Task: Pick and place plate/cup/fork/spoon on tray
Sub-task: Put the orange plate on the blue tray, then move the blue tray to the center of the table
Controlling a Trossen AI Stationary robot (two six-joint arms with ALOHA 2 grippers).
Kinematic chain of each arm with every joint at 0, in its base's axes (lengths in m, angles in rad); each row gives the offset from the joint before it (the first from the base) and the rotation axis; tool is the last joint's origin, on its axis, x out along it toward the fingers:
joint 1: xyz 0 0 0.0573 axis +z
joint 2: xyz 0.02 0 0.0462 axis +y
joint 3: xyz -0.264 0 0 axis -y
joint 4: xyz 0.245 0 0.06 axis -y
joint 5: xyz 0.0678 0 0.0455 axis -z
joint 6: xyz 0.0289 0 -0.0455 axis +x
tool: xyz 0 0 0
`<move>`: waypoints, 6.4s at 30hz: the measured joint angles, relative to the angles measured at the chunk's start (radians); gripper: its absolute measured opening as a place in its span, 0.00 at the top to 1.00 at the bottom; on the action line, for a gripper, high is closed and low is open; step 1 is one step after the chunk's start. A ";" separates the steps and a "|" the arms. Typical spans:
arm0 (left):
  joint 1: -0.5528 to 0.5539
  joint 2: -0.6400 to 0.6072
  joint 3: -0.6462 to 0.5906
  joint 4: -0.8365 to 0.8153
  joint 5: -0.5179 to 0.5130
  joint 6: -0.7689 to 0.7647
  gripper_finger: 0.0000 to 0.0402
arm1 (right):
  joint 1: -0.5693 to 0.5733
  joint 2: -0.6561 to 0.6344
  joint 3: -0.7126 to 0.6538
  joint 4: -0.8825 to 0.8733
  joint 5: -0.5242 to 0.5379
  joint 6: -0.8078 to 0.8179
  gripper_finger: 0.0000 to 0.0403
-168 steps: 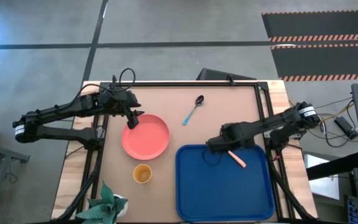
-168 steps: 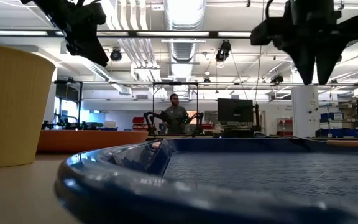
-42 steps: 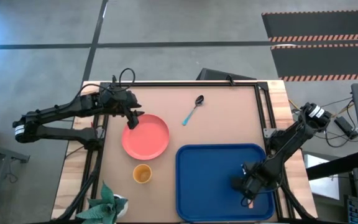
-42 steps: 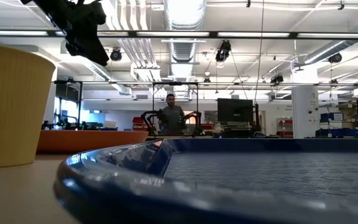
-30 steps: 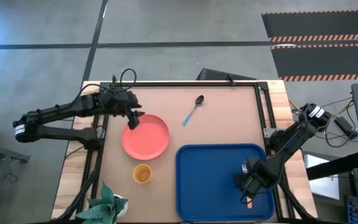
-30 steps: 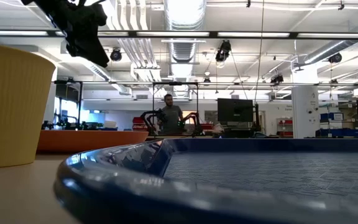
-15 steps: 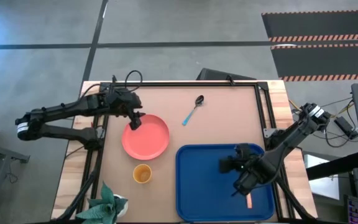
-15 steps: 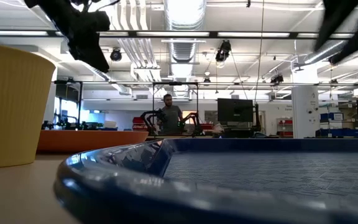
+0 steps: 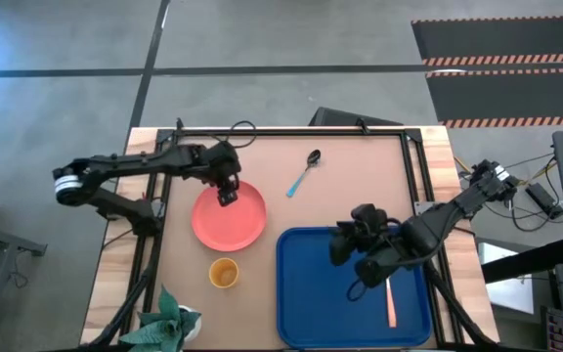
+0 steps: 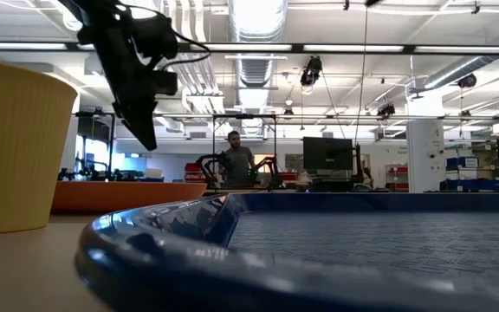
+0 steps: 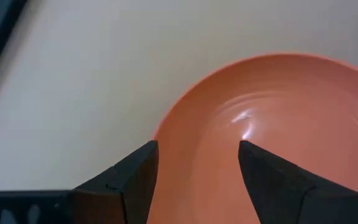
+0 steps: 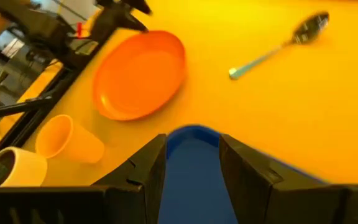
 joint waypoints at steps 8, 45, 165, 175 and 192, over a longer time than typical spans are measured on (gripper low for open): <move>0.029 0.110 0.025 -0.009 0.006 0.063 0.49 | -0.027 -0.001 0.092 -0.001 0.000 -0.202 0.66; 0.146 0.378 0.068 -0.053 0.055 0.244 0.91 | -0.030 -0.001 0.106 -0.003 0.026 -0.249 0.66; -0.417 0.907 0.968 0.327 0.476 -0.069 0.65 | -0.029 -0.292 0.105 -0.167 0.125 -0.508 0.66; -0.321 0.627 0.937 0.014 0.467 -0.064 0.65 | -0.029 -0.261 0.078 -0.195 -0.065 -0.390 0.66; -0.314 0.321 0.846 -0.462 0.056 -0.093 0.65 | -0.187 -0.124 -0.109 -0.034 -0.362 -0.422 0.66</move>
